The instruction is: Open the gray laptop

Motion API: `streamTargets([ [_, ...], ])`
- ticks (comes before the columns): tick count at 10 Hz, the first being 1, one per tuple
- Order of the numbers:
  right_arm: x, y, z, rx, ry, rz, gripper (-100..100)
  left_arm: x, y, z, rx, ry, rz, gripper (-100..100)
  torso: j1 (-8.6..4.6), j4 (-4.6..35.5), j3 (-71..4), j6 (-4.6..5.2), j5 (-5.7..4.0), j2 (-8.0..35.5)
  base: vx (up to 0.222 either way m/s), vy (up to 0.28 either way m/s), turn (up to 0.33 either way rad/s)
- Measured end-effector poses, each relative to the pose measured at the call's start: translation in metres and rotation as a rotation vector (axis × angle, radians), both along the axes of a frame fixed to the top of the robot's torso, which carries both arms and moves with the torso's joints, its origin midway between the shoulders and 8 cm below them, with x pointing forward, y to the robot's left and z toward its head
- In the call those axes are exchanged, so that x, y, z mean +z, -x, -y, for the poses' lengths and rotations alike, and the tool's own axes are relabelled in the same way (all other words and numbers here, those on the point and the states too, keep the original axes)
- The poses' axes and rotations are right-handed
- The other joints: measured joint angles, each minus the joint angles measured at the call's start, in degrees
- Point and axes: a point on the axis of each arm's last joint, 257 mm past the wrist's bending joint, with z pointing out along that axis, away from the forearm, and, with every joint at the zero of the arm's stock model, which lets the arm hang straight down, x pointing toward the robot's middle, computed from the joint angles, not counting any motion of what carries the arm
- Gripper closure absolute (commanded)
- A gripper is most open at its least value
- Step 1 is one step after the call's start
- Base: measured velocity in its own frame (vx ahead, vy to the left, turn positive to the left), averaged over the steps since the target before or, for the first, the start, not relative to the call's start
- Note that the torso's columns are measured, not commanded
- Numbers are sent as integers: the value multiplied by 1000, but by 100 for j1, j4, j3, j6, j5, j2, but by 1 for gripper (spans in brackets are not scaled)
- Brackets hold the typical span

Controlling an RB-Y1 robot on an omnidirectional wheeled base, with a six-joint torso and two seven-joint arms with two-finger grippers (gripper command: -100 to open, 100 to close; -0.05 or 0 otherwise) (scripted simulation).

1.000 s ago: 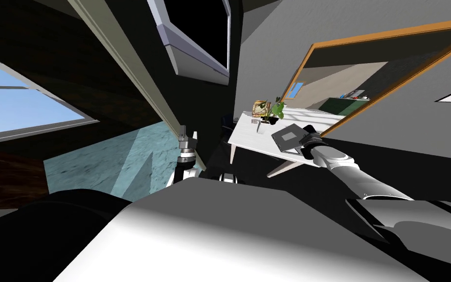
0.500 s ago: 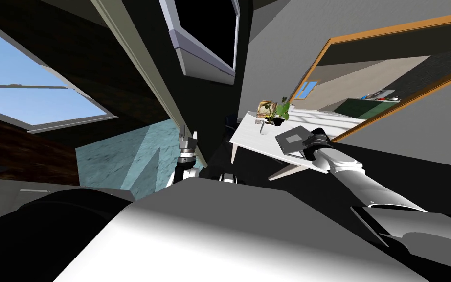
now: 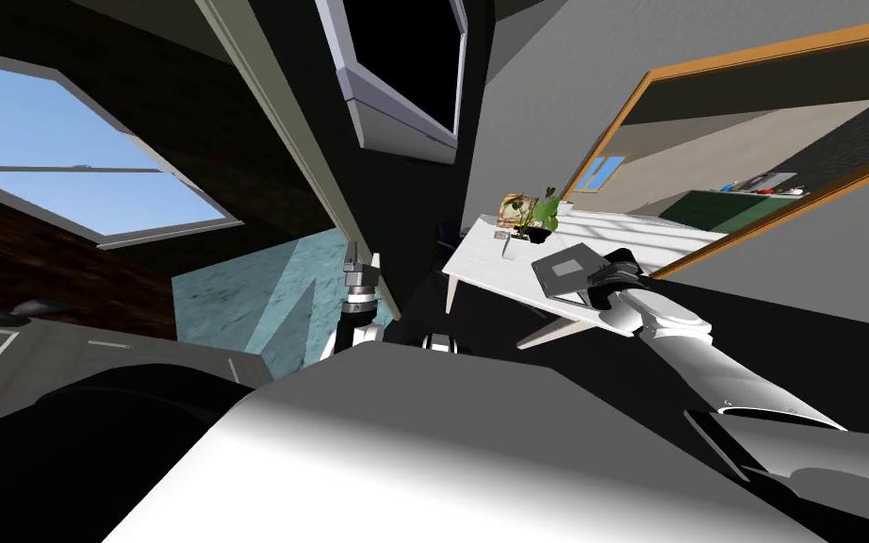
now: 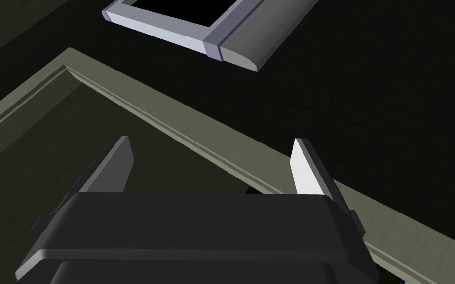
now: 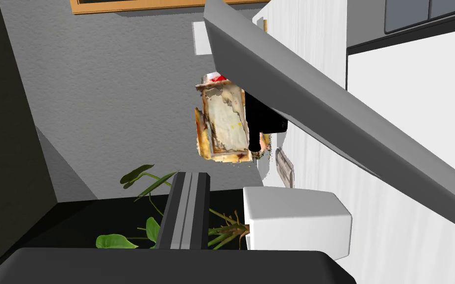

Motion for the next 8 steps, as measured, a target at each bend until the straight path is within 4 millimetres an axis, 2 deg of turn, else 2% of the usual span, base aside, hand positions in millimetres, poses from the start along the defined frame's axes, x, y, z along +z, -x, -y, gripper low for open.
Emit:
streamTargets([
  [2,-3,10,7,-27,-14,-1,100,0,0,0,0,0,0,0,-2,0,0,-18,2,4,-63,-72,260],
  [4,-1,20,12,-55,-29,4,100,0,0,0,0,0,0,0,-4,1,1,-1,-1,0,-18,-27,-35],
  [6,-6,30,15,-80,-43,-4,100,0,0,0,0,0,0,0,1,-1,-1,-18,2,2,-59,-69,266],
  [8,-5,42,22,-108,-58,-5,100,0,0,0,0,0,0,0,-4,0,1,-1,-1,1,-19,-28,-39],
])
